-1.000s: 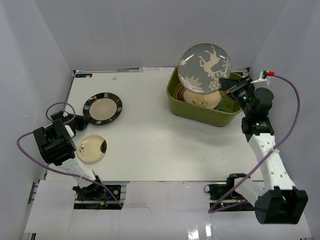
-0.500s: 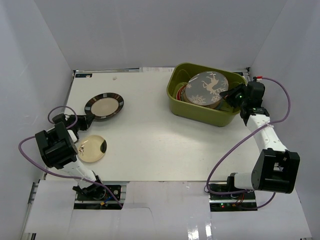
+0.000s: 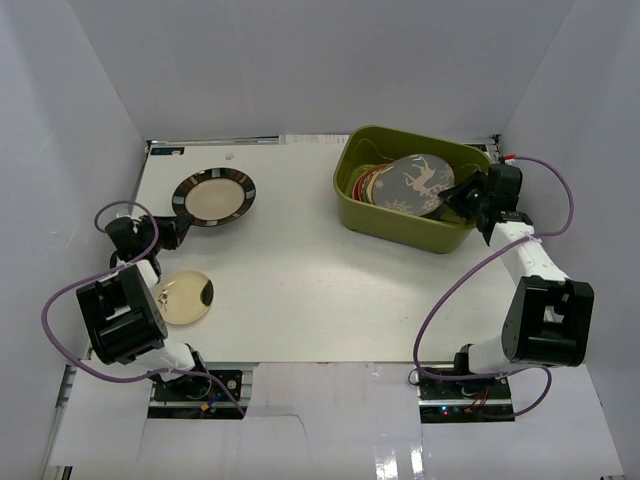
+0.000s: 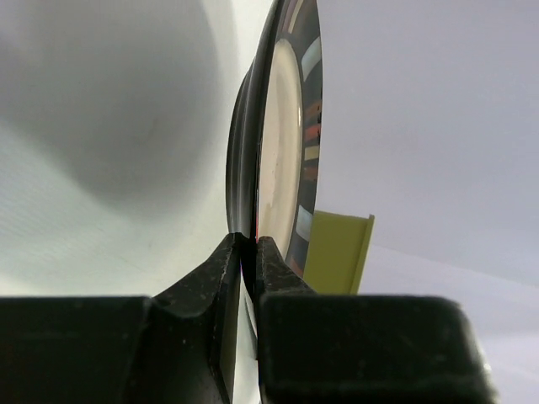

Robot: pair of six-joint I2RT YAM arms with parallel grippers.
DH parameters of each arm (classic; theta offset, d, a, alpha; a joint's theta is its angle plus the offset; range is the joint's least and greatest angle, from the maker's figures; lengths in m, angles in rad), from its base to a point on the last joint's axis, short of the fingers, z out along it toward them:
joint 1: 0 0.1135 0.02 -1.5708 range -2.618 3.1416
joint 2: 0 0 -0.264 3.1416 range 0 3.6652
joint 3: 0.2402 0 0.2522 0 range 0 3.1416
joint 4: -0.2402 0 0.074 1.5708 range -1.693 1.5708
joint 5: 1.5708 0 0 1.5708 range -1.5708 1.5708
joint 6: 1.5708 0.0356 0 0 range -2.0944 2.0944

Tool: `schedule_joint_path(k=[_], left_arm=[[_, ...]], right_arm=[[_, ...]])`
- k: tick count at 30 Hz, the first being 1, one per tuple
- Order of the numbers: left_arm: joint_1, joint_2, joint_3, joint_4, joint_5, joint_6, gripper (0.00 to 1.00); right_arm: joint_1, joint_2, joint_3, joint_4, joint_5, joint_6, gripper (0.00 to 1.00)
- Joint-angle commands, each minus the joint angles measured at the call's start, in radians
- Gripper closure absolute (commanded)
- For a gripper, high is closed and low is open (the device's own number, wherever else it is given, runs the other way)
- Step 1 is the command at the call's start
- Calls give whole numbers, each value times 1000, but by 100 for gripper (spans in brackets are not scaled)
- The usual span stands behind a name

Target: Place the plates into the plastic bin on the countertop

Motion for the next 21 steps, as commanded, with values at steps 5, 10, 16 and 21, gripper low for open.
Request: schedule_joint_path(k=[5,10,16,21], left_arm=[[-70,-178,73,90,74,-72,100],[-217,-250,170,34,34,-46,100],[-389,-293,289,-35,-52,5,100],[-554,-266,380,-51,-109,21,100]], right_arm=[[1,20,51,74,-4,-51,84],[4,21,39,47,32,-85,54],[4,18,56,13,39,-116,27],[4,-8,82,-30,57,-142,4]])
